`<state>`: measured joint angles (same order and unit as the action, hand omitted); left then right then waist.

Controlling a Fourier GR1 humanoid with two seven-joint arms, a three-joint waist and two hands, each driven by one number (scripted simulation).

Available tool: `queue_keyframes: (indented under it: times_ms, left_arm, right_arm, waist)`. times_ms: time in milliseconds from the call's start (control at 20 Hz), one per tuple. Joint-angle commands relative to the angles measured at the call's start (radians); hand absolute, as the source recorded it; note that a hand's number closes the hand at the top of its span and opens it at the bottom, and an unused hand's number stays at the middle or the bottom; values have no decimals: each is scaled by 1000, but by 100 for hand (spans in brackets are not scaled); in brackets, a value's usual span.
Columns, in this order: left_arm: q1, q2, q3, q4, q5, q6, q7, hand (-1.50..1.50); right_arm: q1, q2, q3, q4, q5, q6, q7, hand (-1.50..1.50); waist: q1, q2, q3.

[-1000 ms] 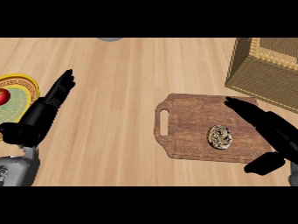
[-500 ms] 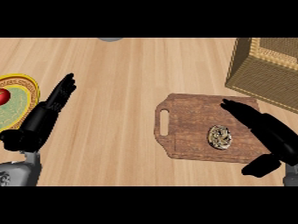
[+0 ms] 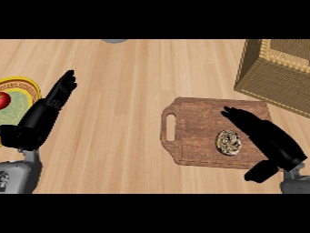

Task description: Pick the cupcake from the cutting board and place it in the basket

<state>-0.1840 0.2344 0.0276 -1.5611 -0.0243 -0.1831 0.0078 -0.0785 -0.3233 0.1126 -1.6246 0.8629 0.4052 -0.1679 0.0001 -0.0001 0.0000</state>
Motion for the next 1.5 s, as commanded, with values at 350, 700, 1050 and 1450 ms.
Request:
queue_keyframes:
  times_ms: [350, 700, 1050, 1450]
  left_arm:
    - [-18, -22, 39, -13, -9, -27, 38, 0]
    - [-31, -36, 36, -21, -33, -34, 48, 0]
    - [6, -45, 36, -81, -16, -55, 87, 0]
    - [44, -36, 61, -60, -25, -80, -6, 0]
  right_arm:
    - [-6, 54, 27, 105, 123, -59, 3, -150]
    - [-65, 85, 10, 256, 152, -97, -28, -150]
    - [-142, 98, 34, 378, 179, -51, -59, 150]
    - [-139, 95, 64, 420, 263, -136, -109, 150]
  waist:
    - [-1, 0, 0]
    - [0, 0, 0]
    - [4, 0, 0]
    - [3, 0, 0]
